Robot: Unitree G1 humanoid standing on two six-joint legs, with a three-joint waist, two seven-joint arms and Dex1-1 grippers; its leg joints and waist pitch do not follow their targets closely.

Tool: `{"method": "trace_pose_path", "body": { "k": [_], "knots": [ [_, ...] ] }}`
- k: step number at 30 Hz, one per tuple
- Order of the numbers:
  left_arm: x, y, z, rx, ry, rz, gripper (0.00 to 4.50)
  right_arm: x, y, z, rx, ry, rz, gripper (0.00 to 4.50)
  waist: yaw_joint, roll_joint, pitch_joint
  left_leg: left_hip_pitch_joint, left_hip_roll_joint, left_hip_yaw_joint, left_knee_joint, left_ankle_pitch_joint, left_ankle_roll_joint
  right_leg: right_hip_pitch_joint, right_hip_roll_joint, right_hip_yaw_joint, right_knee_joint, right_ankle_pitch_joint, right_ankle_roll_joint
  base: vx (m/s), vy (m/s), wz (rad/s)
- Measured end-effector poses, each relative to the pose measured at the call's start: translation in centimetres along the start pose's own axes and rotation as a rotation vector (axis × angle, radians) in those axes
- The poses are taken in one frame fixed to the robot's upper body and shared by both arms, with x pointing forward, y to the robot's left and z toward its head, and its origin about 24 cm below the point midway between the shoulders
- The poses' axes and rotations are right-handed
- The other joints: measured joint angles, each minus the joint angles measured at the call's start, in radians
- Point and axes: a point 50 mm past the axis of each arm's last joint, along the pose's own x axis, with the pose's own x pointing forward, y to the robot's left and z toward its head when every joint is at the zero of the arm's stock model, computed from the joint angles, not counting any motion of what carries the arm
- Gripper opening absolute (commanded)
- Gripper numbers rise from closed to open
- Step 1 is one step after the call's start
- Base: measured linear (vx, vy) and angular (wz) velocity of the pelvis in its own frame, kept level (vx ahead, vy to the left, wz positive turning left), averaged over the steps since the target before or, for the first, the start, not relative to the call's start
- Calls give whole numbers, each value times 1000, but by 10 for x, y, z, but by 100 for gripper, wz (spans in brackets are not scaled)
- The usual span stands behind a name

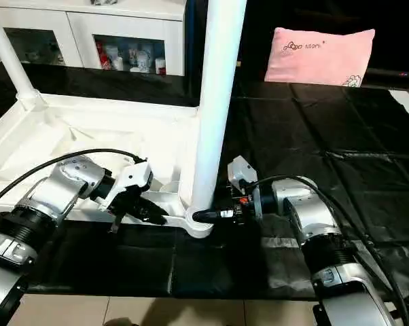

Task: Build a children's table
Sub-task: Rotate leg to tighten

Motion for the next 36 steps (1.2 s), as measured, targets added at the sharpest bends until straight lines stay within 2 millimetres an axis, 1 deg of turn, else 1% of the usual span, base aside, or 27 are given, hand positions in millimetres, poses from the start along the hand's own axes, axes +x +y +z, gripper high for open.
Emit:
{"method": "trace_pose_path", "body": {
  "k": [5, 7, 9, 10, 11, 13, 15, 16, 17, 19, 20, 22, 26, 27, 28, 29, 31, 33, 34, 36],
  "knots": [
    [3, 0, 1, -19, -6, 4, 0, 1, 1, 0, 30, 3, -10, 202, 0, 0, 0, 0, 0, 0, 1, -2, -3, 0, 0, 0, 2, 0, 0, 0, 0, 0],
    [5, 3, 0, -39, -10, 45, 0, 3, -1, -1, 56, -7, -54, 201, 0, 0, 0, 1, 0, 0, 2, -2, -3, 0, 0, 1, 3, 0, 0, 0, 0, 0],
    [10, 10, -2, -82, -24, 150, 0, 6, -8, -5, 90, -16, -176, 201, -8, -1, 0, 1, 0, 0, 2, -1, -4, 2, 0, 2, 5, 0, 0, 0, 0, 0],
    [12, 14, -2, -105, -25, 205, 0, 9, -12, -7, 110, -29, -248, 201, -15, -1, -1, 2, 0, 0, 3, -1, -4, 3, 0, 2, 6, 0, 0, 0, 0, 0],
    [14, 18, -1, -131, -31, 260, 0, 12, -17, -7, 127, -43, -332, 201, -24, -1, -1, 2, -1, 0, 3, 0, -5, 3, 0, 3, 6, 1, -1, 0, 0, 0],
    [21, 23, 2, -170, -50, 314, 0, 12, -23, -8, 149, -53, -428, 201, -37, -2, -1, 3, -1, 0, 2, 0, -5, 3, 0, 4, 6, 1, -1, 0, 0, 0],
    [28, 31, 5, -242, -82, 420, 0, 21, -35, -5, 191, -83, -586, 201, -57, -3, -2, 3, -1, 0, 2, 1, -6, 3, 1, 4, 6, 1, -1, 0, 0, 0],
    [31, 34, 7, -269, -93, 466, 0, 26, -40, -3, 207, -90, -652, 201, -64, -2, -2, 3, -1, 0, 1, 1, -7, 2, 1, 4, 7, 2, 0, 0, 0, 0],
    [34, 37, 10, -288, -98, 501, 0, 30, -44, 0, 215, -92, -710, 201, -68, -2, -3, 3, -1, 0, 1, 2, -7, 2, 1, 3, 6, 2, 0, 0, 0, 0],
    [39, 41, 13, -328, -117, 561, 0, 38, -50, 3, 243, -104, -808, 201, -72, -1, -3, 3, -1, 0, 0, 2, -7, 2, 1, 3, 6, 1, 0, 0, 0, 0],
    [43, 44, 16, -346, -122, 606, 0, 44, -54, 6, 260, -107, -880, 201, -75, 1, -4, 3, -1, 0, -1, 2, -7, 2, 1, 4, 5, 1, 0, 0, 0, 0],
    [48, 46, 19, -364, -133, 639, 0, 48, -57, 8, 278, -111, -940, 201, -75, 4, -5, 2, -1, 0, -2, 1, -6, 2, 0, 4, 3, 1, 0, 0, 0, 0],
    [51, 47, 21, -368, -133, 666, 0, 52, -59, 9, 284, -120, -986, 201, -72, 5, -6, 2, -2, 0, -3, 1, -6, 2, 0, 3, 1, 1, 0, 0, 0, 0],
    [51, 47, 21, -367, -132, 667, 0, 52, -59, 9, 285, -122, -988, 235, -72, 5, -6, 2, -2, 0, -3, 1, -6, 2, 0, 3, 1, 1, 0, 0, 0, 0],
    [51, 47, 21, -367, -131, 667, 0, 52, -59, 9, 287, -124, -988, 235, -72, 5, -6, 2, -2, 0, -4, 1, -6, 2, 0, 3, 1, 1, 0, 0, 0, 0],
    [51, 47, 21, -364, -130, 668, 0, 52, -59, 9, 288, -128, -988, 270, -72, 5, -6, 2, -2, 0, -3, 1, -6, 2, 0, 3, 1, 1, 0, 0, 0, 0],
    [50, 48, 20, -362, -127, 669, 0, 52, -58, 8, 287, -137, -978, 272, -73, 5, -6, 2, -2, 0, -3, 1, -6, 2, 0, 3, 1, 1, 0, 0, 0, 0],
    [49, 47, 20, -355, -125, 665, 0, 52, -57, 8, 288, -148, -966, 293, -75, 5, -6, 2, -1, 0, -4, 1, -6, 2, 0, 3, 1, 1, 0, 0, 0, 0],
    [47, 47, 19, -346, -125, 656, 0, 50, -56, 7, 285, -157, -950, 293, -76, 4, -6, 2, -1, 0, -4, 1, -6, 2, 1, 3, 1, 1, 0, 0, 0, 0],
    [44, 45, 17, -328, -126, 639, 0, 47, -53, 4, 274, -177, -907, 315, -77, 4, -6, 2, -1, 1, -7, 1, -6, 2, 1, 3, -1, 1, 0, 0, 0, 0]
  ]
}}
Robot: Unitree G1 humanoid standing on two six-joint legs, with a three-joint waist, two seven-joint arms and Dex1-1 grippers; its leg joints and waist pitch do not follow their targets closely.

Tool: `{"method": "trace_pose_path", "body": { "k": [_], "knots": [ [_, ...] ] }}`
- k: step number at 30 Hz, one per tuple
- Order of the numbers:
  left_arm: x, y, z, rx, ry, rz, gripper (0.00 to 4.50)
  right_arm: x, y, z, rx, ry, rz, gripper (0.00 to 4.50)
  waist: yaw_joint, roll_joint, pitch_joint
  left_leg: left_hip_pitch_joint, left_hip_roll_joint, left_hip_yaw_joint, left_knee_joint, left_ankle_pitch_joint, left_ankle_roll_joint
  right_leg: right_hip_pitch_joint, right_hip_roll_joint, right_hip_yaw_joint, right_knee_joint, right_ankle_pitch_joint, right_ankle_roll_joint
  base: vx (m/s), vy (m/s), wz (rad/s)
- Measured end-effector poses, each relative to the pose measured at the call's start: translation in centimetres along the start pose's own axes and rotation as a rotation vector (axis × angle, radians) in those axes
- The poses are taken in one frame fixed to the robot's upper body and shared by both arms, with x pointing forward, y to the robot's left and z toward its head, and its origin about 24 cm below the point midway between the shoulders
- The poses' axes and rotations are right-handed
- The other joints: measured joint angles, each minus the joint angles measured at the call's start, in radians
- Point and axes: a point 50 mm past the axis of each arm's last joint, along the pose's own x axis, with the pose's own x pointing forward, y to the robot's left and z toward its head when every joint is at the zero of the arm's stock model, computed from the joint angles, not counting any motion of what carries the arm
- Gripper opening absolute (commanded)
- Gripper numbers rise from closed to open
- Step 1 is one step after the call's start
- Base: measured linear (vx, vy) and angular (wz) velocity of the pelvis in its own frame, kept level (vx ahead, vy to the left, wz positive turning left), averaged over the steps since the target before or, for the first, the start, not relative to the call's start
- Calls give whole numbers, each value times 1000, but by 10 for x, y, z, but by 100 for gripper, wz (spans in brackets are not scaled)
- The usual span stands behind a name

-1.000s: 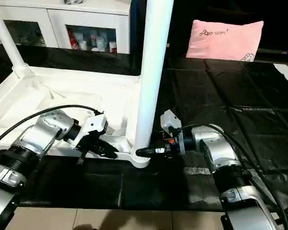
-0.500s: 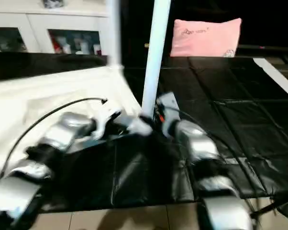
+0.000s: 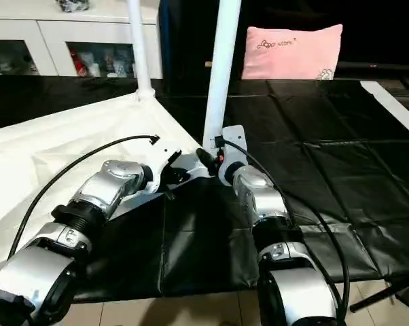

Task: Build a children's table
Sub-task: Rotate leg to tighten

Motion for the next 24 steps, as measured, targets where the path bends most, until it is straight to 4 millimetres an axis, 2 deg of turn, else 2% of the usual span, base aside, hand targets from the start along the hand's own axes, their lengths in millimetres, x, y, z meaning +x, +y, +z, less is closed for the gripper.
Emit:
{"method": "trace_pose_path", "body": {
  "k": [4, 8, 10, 12, 15, 24],
  "knots": [
    [-11, 3, -5, 45, -8, -56, 0, -18, -8, -5, -59, -6, 130, 349, 9, 1, 0, 0, 1, 0, -5, 0, 0, 0, 1, -2, -4, 0, 1, 0, 0, 0],
    [-23, 12, -11, 72, -5, -90, 0, -32, -10, -15, -77, 22, 282, 385, 6, 0, 1, -1, 1, 0, -6, 3, 5, -1, 1, -2, -5, 0, 0, 0, 0, 0],
    [-31, 16, -14, 99, 5, -111, 0, -37, -11, -12, -97, 27, 344, 385, 5, 0, 1, -2, 1, 0, -6, 3, 5, -1, 1, -1, -6, 0, 0, 0, 0, 0],
    [-42, 17, -19, 155, 13, -182, 0, -47, -12, -8, -137, 42, 446, 414, 6, 0, 1, -2, 1, 1, -7, 2, 6, -1, 1, -2, -9, 0, 0, 0, 0, 0],
    [-52, 17, -23, 187, 21, -269, 0, -55, -14, -4, -179, 65, 537, 438, 17, -1, 2, -2, 1, 1, -7, 2, 7, -2, 1, -3, -10, 0, 0, 0, 0, 0],
    [-78, 10, -36, 247, 74, -492, 0, -66, -7, -7, -241, 174, 779, 438, 52, -5, 4, -1, 1, 2, -5, 2, 7, -3, 0, -3, -8, 0, 0, 0, 0, 0]
  ]
}}
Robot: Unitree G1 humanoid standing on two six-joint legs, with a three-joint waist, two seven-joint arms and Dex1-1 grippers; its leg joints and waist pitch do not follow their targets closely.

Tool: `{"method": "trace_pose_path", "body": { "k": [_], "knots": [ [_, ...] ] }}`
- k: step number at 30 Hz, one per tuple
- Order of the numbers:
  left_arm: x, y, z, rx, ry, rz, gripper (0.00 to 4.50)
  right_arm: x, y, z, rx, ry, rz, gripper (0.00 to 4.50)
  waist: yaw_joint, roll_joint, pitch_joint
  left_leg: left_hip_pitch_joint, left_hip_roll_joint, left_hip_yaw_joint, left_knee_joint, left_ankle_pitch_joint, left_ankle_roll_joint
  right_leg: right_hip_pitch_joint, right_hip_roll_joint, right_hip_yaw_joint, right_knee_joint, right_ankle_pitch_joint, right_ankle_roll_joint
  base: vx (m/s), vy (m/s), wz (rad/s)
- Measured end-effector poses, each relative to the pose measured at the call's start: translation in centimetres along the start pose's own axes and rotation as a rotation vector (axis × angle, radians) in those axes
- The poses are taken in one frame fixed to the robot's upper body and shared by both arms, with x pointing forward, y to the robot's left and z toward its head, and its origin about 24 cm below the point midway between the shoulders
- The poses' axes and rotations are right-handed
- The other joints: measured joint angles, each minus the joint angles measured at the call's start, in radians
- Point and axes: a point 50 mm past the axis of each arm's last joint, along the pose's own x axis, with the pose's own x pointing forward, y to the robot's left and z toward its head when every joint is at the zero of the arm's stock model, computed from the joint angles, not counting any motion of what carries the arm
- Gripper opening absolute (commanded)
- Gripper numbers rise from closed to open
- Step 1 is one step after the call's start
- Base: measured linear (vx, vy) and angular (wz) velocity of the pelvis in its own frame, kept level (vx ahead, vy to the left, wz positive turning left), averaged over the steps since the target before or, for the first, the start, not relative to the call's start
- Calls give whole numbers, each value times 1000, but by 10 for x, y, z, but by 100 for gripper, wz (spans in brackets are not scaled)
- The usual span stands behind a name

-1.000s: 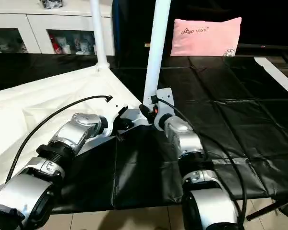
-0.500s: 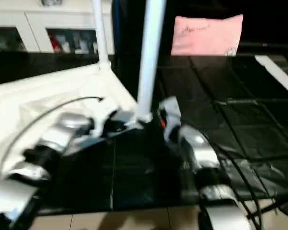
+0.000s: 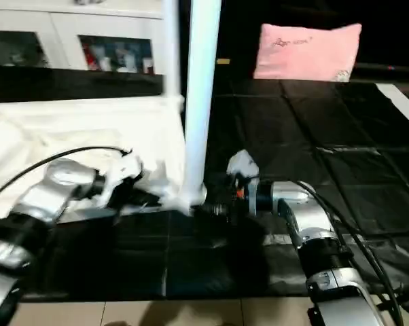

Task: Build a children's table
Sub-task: Rotate leg to tighten

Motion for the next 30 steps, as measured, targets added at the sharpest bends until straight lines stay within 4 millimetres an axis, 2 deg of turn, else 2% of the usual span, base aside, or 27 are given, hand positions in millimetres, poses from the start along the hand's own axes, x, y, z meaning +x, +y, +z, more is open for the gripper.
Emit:
{"method": "trace_pose_path", "body": {
  "k": [2, 5, 7, 13, 14, 19, 20, 23, 25, 30],
  "knots": [
    [-2, -4, -2, 4, 7, -38, 0, 1, 2, 0, 0, 7, 38, 438, 5, 0, 0, 0, 0, 0, 0, 0, 0, 0, 0, 0, 0, 0, 0, 0, 0, 0],
    [-2, -8, -2, 12, 15, -61, 0, 3, 3, 1, 1, 12, 76, 405, 6, -1, 0, 0, 0, 0, 1, 0, 0, 0, 0, 0, 1, 0, 0, 0, 0, 0],
    [-3, -9, -2, 15, 19, -69, 0, 4, 4, 2, 2, 16, 94, 400, 6, -1, 0, 0, 0, 0, 2, 0, 0, 0, 0, 0, 2, 0, 0, 0, 0, 0],
    [-4, -13, -3, 7, 20, -89, 0, 7, 6, 6, -7, 18, 146, 346, 6, -2, 0, 0, 0, 0, 2, 0, 0, 0, 0, 0, 3, 0, 0, 0, 0, 0],
    [-4, -13, -3, 7, 21, -90, 0, 7, 6, 6, -6, 15, 151, 322, 6, -3, 0, 0, 0, 0, 2, 0, 0, 0, 0, 0, 3, 0, 0, 0, 0, 0],
    [-4, -14, -2, 7, 21, -91, 0, 8, 7, 6, -5, 7, 161, 295, 6, -3, 0, 0, 0, 0, 2, 0, 0, 0, 0, 0, 3, 0, 0, 0, 0, 0],
    [-4, -15, -3, 7, 22, -92, 0, 8, 7, 6, -5, 6, 162, 272, 6, -3, 0, 0, 0, 0, 3, 0, 0, 0, 0, 0, 3, 0, 0, 0, 0, 0],
    [-4, -15, -3, 5, 23, -93, 0, 8, 7, 6, 0, 5, 172, 256, 6, -3, 0, 0, 0, 0, 3, 0, 0, 0, 0, 0, 3, 0, 0, 0, 0, 0],
    [-4, -15, -3, 3, 25, -96, 0, 9, 8, 6, 6, 7, 181, 224, 6, -3, 0, 0, 0, 0, 4, 0, 0, 0, 0, 0, 3, 0, 0, 0, 0, 0],
    [-4, -16, -3, 0, 26, -100, 0, 9, 8, 6, 12, 8, 185, 201, 6, -3, 0, 0, 0, 0, 5, 0, 0, 0, 0, 0, 5, 0, 0, 0, 0, 0]
  ]
}}
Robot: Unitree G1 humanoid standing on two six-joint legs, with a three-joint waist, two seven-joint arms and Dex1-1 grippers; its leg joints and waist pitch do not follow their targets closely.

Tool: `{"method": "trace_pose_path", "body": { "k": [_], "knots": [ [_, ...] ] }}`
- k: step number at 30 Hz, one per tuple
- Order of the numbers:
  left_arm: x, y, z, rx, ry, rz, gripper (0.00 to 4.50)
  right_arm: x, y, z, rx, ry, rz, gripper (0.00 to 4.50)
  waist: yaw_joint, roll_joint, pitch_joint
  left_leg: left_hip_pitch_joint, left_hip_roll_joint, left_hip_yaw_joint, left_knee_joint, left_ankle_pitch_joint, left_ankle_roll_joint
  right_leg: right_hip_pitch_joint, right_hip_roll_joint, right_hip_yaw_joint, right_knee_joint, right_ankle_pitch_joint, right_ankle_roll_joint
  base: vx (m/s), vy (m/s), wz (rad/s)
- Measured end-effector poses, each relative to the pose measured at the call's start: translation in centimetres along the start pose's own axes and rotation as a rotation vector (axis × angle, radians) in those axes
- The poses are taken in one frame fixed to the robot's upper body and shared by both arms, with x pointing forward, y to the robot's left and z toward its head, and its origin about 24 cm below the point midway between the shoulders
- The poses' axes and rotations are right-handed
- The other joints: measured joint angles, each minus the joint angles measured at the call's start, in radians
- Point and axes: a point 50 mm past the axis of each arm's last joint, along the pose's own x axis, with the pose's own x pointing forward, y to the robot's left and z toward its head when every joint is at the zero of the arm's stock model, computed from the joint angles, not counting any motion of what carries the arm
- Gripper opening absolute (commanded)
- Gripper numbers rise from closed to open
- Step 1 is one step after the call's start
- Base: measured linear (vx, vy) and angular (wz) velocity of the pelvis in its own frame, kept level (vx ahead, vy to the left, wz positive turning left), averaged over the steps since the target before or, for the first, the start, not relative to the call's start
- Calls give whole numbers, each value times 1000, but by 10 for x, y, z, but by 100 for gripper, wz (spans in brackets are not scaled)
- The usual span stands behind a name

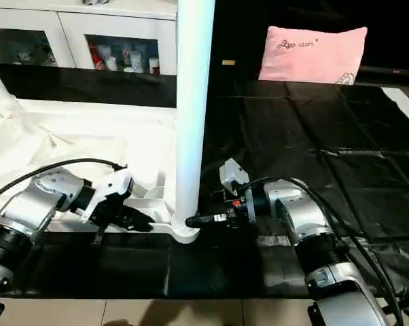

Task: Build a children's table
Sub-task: Rotate leg to tighten

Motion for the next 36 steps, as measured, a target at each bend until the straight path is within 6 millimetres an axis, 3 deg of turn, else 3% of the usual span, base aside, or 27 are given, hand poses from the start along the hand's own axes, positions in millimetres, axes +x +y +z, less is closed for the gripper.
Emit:
{"method": "trace_pose_path", "body": {
  "k": [9, 12, 18, 26, 29, 36],
  "knots": [
    [7, 1, 0, -73, -42, 23, 0, 0, 0, -1, 18, -6, -23, 199, 2, 1, 0, 0, 0, 0, 6, -3, -4, 0, -1, 1, 5, 0, 0, 0, 0, 0],
    [14, 9, 1, -119, -69, 141, 0, 1, -7, -4, 66, -29, -170, 199, -5, 1, 0, 0, -1, 0, 9, -3, -5, 3, -1, 3, 8, 0, 0, 0, 0, 0],
    [32, 32, 10, -243, -107, 387, 0, 18, -35, -1, 170, -112, -552, 197, -44, 1, -3, 11, -1, 0, 9, -1, -7, 8, -1, 4, 12, 1, 1, 0, 0, 0],
    [53, 51, 28, -344, -141, 596, 0, 40, -60, 16, 261, -150, -864, 197, -52, 6, -5, 9, -1, -1, 5, -1, -8, 5, 0, 3, 9, 3, 0, 0, 0, 0],
    [53, 54, 30, -332, -131, 626, 0, 45, -61, 19, 246, -157, -893, 266, -53, 6, -5, 7, -1, -1, 2, -1, -8, 4, 0, 2, 6, 3, 0, 0, 0, 0],
    [49, 52, 30, -250, -107, 581, 0, 43, -56, 10, 237, -227, -853, 320, -50, 5, -4, 6, -1, 0, -1, -1, -8, 2, 0, 2, 4, 3, 0, 0, 0, 0]
  ]
}}
